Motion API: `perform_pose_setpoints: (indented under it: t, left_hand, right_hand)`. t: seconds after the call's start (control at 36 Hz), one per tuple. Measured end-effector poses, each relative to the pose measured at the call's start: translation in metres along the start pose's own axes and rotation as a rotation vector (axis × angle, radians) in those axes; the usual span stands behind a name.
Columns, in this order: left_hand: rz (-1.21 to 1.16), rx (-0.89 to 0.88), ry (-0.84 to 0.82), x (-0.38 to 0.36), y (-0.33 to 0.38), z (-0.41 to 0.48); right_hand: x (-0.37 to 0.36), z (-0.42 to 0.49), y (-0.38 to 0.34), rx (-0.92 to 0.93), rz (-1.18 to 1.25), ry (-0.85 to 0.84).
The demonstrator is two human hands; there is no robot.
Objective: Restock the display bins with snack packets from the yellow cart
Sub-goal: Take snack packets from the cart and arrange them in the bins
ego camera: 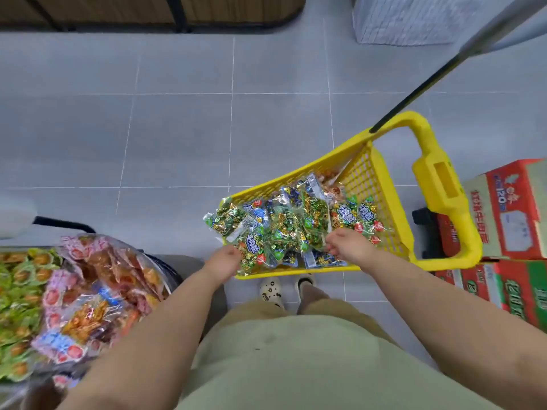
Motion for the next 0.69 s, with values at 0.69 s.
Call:
perform_pose_setpoints:
  t: [0.69]
  left_hand:
    - [-0.279, 0.231, 0.012, -0.056, 0.013, -0.004]
  right_hand:
    - [0.011, 0.088, 0.002, -0.29, 0.119, 0.06]
Point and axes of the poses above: each hand's wrist, its own z-axis towards the middle knuckle, its own x-axis out of the back of the hand, y = z × x, the point moved 8 cm from there along z, towards the middle knuckle, and after that the axes turned 5 degrees about -z, right-handed, at the moved point
